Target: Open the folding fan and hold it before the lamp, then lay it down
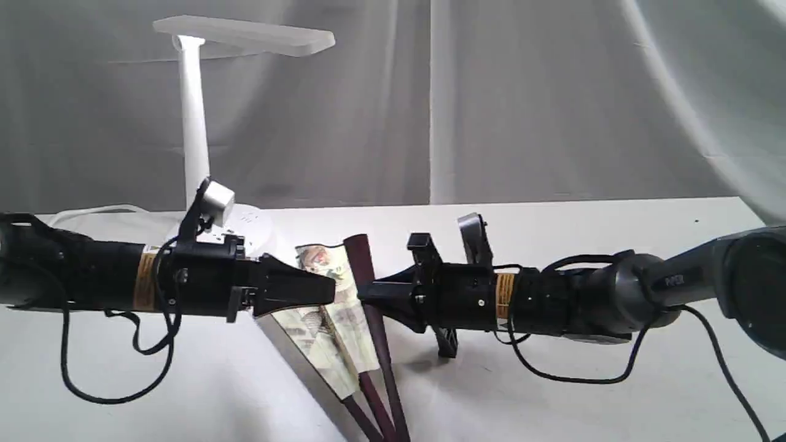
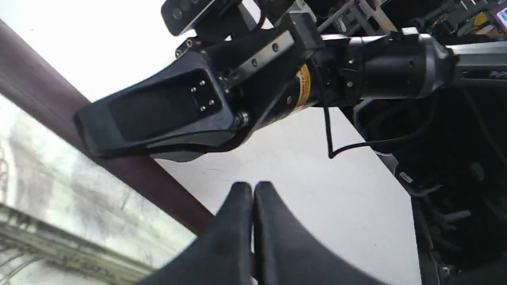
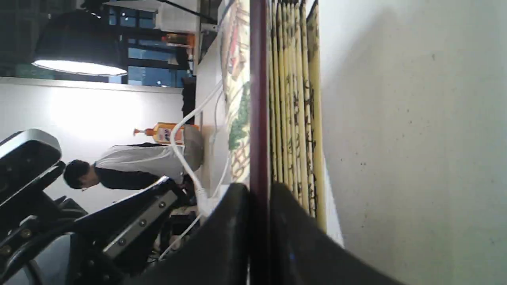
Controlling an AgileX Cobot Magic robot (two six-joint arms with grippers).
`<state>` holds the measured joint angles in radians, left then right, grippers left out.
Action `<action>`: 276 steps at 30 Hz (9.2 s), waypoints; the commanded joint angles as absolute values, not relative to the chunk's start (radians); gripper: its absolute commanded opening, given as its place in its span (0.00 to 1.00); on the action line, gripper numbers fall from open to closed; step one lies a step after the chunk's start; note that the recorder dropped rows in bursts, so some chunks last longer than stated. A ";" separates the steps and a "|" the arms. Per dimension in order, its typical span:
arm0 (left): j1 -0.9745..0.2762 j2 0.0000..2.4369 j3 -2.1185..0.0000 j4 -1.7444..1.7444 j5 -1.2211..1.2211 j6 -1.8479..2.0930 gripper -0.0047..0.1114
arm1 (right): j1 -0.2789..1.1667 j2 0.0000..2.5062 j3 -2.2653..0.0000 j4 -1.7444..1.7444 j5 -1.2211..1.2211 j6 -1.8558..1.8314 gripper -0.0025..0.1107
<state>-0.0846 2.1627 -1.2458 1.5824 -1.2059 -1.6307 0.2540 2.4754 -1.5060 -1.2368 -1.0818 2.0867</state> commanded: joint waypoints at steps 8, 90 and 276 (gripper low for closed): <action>-0.080 1.953 -1.025 1.604 -1.221 -1.375 0.04 | 0.183 2.466 -1.502 -1.275 -1.221 2.087 0.02; -0.366 1.686 -0.722 -1.337 -0.857 1.244 0.04 | 0.175 2.328 -1.454 -1.428 -1.221 2.087 0.02; -0.200 2.408 -1.114 0.670 -1.221 -1.779 0.53 | 0.164 2.335 -1.452 -1.193 -1.213 2.000 0.02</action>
<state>-0.1873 2.4071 -1.1200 0.7127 -1.2340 -1.7937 0.1693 2.3419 -1.4579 -1.2110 -1.1929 1.9985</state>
